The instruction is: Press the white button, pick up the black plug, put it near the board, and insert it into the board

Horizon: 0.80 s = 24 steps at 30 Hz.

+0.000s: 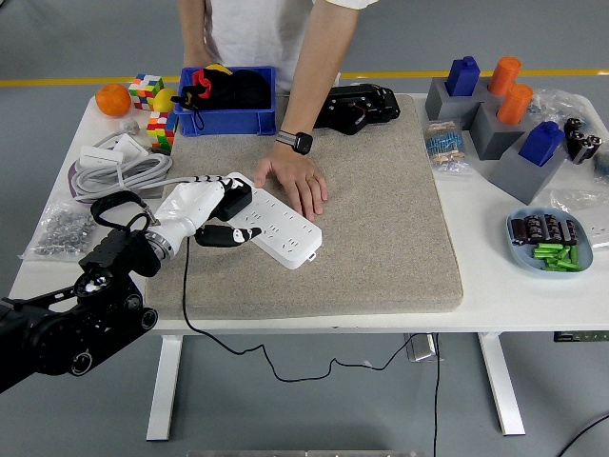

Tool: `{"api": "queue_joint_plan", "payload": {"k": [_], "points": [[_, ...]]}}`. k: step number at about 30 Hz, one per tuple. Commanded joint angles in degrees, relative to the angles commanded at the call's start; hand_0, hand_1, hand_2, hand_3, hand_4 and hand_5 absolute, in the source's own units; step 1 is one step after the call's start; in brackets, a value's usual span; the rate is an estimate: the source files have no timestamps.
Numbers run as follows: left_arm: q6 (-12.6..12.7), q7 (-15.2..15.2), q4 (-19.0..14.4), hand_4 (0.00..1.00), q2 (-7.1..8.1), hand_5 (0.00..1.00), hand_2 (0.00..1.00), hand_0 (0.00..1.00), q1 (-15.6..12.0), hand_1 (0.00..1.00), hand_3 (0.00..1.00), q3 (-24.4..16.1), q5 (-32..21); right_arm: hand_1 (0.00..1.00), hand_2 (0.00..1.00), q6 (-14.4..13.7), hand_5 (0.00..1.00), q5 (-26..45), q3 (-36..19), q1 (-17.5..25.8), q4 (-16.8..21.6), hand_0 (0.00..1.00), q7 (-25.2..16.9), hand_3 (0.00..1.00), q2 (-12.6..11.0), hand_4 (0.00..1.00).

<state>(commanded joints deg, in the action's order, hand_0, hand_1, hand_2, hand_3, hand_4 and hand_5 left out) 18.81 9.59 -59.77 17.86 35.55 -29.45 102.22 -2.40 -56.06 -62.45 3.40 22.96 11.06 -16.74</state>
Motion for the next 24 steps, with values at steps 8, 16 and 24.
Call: {"api": "queue_joint_plan", "payload": {"k": [8, 16, 24], "points": [[-0.3, 0.1, 1.2, 0.874, 0.12, 0.576, 0.839, 0.881, 0.0, 0.914, 0.785, 1.0, -1.1, 0.638, 0.648, 0.0, 0.409, 0.0, 0.0, 0.0, 0.0, 0.697, 0.0, 0.59, 0.0, 0.668], [0.3, -0.1, -0.7, 0.872, 0.2, 0.568, 0.837, 0.878, -0.6, 0.911, 0.787, -2.2, -0.6, 0.638, 0.648, 0.0, 0.41, 0.0, 0.0, 0.0, 0.0, 0.697, 0.0, 0.59, 0.1, 0.668], [0.8, -0.2, -5.1, 0.873, 0.48, 0.566, 0.839, 0.878, -2.9, 0.906, 0.786, -11.2, 0.8, 0.639, 0.648, 0.0, 0.41, 0.0, 0.0, 0.0, 0.0, 0.697, 0.0, 0.59, 0.1, 0.668]]}}
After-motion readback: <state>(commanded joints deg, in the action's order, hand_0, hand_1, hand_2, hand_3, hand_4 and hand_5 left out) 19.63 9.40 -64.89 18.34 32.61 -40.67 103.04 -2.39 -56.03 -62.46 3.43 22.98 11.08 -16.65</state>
